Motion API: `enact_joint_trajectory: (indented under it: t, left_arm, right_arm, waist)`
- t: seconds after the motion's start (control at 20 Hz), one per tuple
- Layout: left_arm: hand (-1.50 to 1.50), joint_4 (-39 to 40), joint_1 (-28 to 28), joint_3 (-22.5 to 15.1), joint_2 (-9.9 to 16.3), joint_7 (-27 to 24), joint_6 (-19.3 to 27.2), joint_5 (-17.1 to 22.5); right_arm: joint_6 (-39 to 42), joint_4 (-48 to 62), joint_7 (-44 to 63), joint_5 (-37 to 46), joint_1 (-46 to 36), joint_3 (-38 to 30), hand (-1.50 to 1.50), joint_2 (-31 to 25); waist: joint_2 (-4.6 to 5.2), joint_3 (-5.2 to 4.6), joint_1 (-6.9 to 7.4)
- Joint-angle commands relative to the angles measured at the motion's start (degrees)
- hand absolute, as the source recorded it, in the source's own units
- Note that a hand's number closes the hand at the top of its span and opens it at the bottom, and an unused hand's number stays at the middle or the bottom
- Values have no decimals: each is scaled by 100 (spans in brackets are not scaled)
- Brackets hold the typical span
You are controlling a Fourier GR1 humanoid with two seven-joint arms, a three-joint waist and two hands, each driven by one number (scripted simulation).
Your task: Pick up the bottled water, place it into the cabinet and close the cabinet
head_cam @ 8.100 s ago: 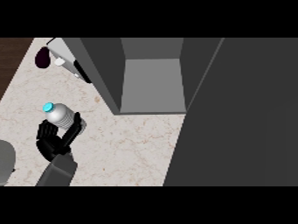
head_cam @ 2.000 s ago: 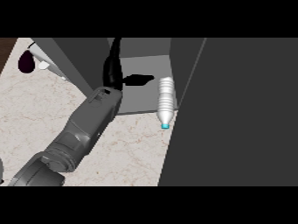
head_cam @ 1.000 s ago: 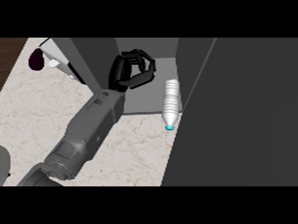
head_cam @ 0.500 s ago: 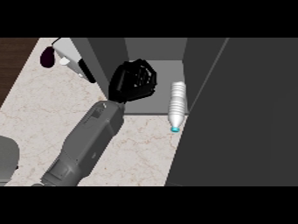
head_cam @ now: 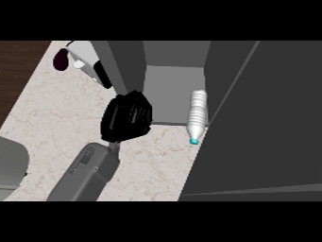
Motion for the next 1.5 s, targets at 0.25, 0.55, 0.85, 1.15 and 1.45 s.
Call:
enact_joint_trajectory:
  t: [0.25, 0.55, 0.85, 1.15, 1.45]
  left_arm:
    - [150, -2674, 2360, -184, 970, 389, -128, 275]
    - [150, -4045, 3540, -43, 1476, 428, -36, 362]
    - [150, -5084, 4710, 307, 1992, 403, -268, 627]
    - [150, -5485, 5462, 911, 2293, 335, -729, 1081]
    - [150, -5569, 5939, 1305, 2416, 216, -1284, 1383]
  right_arm:
    - [683, -435, 716, -211, -658, 737, 150, 124]
    - [604, -537, 1379, 60, -1188, 1002, 150, 592]
    - [509, 99, 2143, 229, -2274, 771, 150, 1487]
    - [500, 1226, 2777, 504, -3531, 223, 150, 2846]
    - [335, 2524, 2902, -302, -4873, -1079, 150, 3122]
  waist:
    - [52, -11, 80]
    - [52, -26, -10]
    - [85, -26, -42]
    - [121, -14, -128]
    - [143, -13, -83]
